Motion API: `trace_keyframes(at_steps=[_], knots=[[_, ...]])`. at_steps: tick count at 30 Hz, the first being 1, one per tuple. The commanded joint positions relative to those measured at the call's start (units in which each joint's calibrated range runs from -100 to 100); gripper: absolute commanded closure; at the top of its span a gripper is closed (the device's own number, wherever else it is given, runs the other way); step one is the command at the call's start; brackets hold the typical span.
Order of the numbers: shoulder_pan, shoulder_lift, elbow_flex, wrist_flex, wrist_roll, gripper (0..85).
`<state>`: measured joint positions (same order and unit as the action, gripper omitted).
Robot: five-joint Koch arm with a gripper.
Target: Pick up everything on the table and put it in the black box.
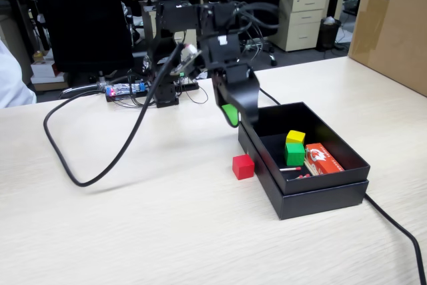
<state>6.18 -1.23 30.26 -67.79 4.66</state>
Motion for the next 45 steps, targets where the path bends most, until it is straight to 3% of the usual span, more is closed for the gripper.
trace_keyframes(at_steps=[1, 20, 25, 27, 28, 31, 37, 45], knots=[[-0.1, -1.2, 0.4, -0.1, -0.3, 36.8], [1.7, 22.1, 9.1, 0.2, 0.5, 38.4], [2.1, 24.9, 10.4, 0.2, 0.2, 45.9], [2.1, 26.0, 10.8, 0.2, 0.2, 53.6], [2.1, 26.4, 11.3, 0.2, 0.4, 64.9], [2.0, 26.5, 12.4, 0.3, 0.5, 83.4], [1.0, 22.3, 11.3, 0.3, 0.4, 84.6], [-0.3, -5.8, 8.5, -0.2, -1.0, 84.7]])
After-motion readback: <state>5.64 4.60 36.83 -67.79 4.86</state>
